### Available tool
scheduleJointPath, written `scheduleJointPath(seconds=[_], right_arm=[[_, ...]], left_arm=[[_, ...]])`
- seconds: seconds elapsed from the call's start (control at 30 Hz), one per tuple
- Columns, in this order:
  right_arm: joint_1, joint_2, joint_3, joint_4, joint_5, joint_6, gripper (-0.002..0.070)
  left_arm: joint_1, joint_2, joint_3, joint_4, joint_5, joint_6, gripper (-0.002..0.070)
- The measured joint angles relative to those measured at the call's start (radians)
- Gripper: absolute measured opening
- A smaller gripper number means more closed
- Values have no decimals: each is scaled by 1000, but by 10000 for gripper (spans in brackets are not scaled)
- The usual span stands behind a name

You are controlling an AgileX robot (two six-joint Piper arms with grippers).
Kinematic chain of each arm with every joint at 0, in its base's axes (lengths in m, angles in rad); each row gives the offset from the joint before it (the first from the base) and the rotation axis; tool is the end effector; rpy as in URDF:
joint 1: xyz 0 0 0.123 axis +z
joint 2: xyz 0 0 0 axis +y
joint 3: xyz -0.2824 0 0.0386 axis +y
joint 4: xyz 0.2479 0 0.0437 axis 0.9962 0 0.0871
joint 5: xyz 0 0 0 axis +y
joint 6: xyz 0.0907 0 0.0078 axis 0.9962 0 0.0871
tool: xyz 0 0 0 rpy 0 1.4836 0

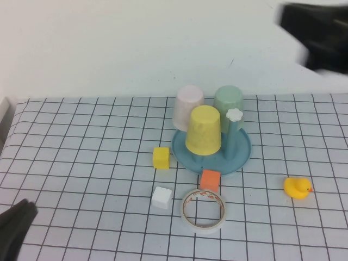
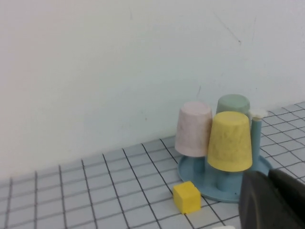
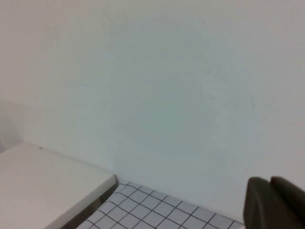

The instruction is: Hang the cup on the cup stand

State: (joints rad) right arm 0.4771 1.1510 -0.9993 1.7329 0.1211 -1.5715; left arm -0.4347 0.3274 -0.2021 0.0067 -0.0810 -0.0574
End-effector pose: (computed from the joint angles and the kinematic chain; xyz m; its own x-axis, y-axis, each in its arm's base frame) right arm 0.2278 0.1301 0.3983 -0.1302 0.1136 -0.9850 -0.5479 0.8197 0.1670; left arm 0.0792 -0.0368 0.2665 0.0175 -0.0640 -0.9978 0.4231 0.9047 -0.0506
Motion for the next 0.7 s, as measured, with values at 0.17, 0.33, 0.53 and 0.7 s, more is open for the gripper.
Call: scheduleJointPath(seconds=[0.17,0.33,0.53,0.7], right_arm=[[0,-266,183,0,-13,-10,8],[0,-532,335,0,-46,-11,6],[0,-815,451,0,-59,-11,6],[0,-944,520,0,-86,-11,6]], left_arm=[[0,-82,0,36,54,29,-1],[0,-92,0,40,81,32,-1],[0,-92,0,40,81,32,-1],[0,-92,0,40,81,32,-1]])
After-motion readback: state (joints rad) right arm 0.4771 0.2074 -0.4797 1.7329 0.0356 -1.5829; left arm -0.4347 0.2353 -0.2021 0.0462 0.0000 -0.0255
